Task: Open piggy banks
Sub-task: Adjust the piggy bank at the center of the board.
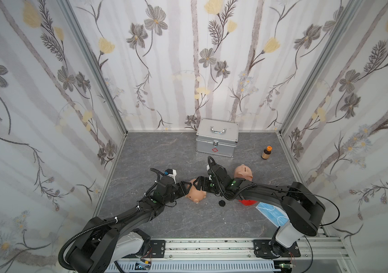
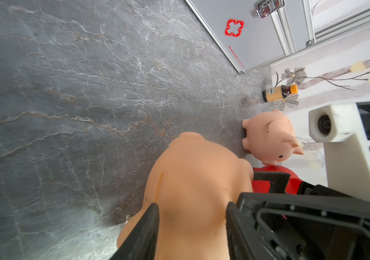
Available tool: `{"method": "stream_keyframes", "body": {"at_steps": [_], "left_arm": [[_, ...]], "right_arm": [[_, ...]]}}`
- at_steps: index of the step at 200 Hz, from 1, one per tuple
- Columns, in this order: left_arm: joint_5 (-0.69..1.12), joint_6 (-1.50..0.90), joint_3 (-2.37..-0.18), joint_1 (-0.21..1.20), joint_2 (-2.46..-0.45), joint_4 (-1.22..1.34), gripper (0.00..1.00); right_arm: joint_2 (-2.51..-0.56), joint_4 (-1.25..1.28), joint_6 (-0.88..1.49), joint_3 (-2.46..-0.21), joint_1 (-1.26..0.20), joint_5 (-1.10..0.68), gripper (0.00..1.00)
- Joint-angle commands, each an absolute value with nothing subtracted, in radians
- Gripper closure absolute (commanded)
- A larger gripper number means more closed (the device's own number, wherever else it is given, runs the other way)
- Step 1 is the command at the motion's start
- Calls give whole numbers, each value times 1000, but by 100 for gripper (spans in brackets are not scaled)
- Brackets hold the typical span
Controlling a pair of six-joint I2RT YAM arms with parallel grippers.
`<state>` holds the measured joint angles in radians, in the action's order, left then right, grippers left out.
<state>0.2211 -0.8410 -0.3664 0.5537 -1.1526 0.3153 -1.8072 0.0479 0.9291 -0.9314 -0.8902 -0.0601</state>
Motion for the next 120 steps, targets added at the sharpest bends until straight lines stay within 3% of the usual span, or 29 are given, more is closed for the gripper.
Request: {"method": "stream_keyframes", "body": {"at_steps": [1, 32, 81, 120], "left_arm": [[188, -833, -377, 554, -1138, 269, 51], [180, -832, -381, 555, -1124, 254, 50], [149, -846, -362, 545, -1068, 224, 39], [150, -870, -340, 524, -1034, 234, 18]], "right_arm": [[-1818, 91, 955, -900, -876, -90, 12], [-1837, 155, 965, -870, -871, -113, 12], [-1834, 252, 978, -812, -858, -130, 13], [-1845, 343, 986, -769, -847, -163, 14]]}}
